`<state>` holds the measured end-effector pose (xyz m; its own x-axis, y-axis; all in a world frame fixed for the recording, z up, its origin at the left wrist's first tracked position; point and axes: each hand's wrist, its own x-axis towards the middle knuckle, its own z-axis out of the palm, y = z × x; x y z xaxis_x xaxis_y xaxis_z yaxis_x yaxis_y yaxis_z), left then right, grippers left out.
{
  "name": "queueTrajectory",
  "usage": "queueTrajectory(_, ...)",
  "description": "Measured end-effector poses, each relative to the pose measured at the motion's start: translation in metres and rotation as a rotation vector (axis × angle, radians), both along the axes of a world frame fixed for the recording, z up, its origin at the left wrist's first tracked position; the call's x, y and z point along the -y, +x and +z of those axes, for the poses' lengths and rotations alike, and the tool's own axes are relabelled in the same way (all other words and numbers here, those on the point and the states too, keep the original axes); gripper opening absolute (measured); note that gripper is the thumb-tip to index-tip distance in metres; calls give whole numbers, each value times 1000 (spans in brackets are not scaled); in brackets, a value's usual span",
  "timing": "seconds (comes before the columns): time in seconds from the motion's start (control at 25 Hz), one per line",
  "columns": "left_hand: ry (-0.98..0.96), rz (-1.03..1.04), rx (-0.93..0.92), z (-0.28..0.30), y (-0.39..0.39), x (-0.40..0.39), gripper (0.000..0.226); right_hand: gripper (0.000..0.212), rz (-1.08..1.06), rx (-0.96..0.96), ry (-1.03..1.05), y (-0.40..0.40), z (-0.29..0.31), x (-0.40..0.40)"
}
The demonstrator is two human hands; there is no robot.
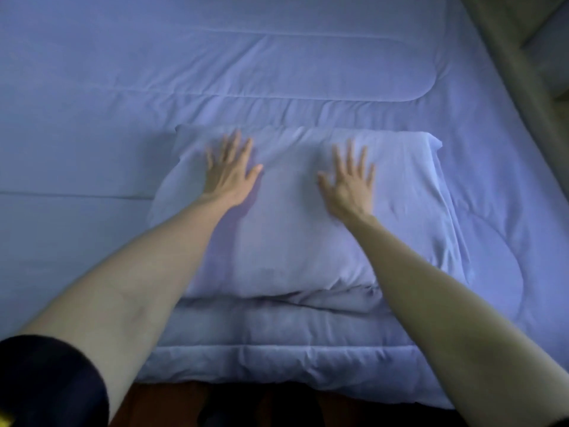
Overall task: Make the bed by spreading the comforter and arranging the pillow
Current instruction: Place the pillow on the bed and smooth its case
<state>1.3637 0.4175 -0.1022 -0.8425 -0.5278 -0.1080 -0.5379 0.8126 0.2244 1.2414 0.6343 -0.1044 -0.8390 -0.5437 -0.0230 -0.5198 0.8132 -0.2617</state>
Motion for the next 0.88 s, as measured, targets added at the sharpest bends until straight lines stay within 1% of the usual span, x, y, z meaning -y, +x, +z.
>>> queueTrajectory(0.04,-2,-75,5,-4,-19,-6,63,66,135,-5,37,8,-7,20)
queueTrajectory(0.08,-20,-126,36,-11,-30,-8,62,66,215,-10,83,12,-14,31)
queueTrajectory(0.12,-45,-136,71,-18,-34,-4,64,67,228,-17,111,8,-21,31)
queueTrajectory(0.2,-98,-41,78,-31,-31,20,70,69,129,-41,102,-23,-27,12)
queueTrajectory(0.28,-125,103,64,-35,-20,48,74,70,-34,-58,104,-56,-30,-20)
queueTrajectory(0.4,-57,287,102,-26,-13,84,74,74,-285,8,106,-94,-24,-50)
queueTrajectory(0.44,-52,301,101,-20,-20,88,73,75,-360,27,86,-100,-19,-45)
queueTrajectory(0.48,-68,269,69,-13,-30,86,72,75,-396,19,53,-102,-14,-32)
queueTrajectory(0.52,-85,198,18,-8,-42,77,70,74,-366,-15,10,-100,-10,-15)
queueTrajectory(0.56,-82,105,-35,-5,-54,63,68,72,-266,-47,-23,-95,-8,5)
queueTrajectory(0.6,-67,12,-71,-5,-64,44,67,69,-122,-67,-33,-85,-8,24)
queueTrajectory(0.64,-55,-59,-74,-11,-68,24,68,67,8,-73,-15,-73,-12,37)
queueTrajectory(0.68,-62,-101,-54,-19,-65,8,70,66,76,-67,17,-63,-18,41)
queueTrajectory(0.72,-89,-105,-30,-28,-56,-2,72,68,73,-63,45,-57,-24,37)
queueTrajectory(0.76,-121,-73,-16,-36,-45,-3,75,70,22,-63,58,-58,-27,26)
queueTrajectory(0.88,-137,52,-1,-44,-9,9,82,78,-198,-6,49,-66,-27,-29)
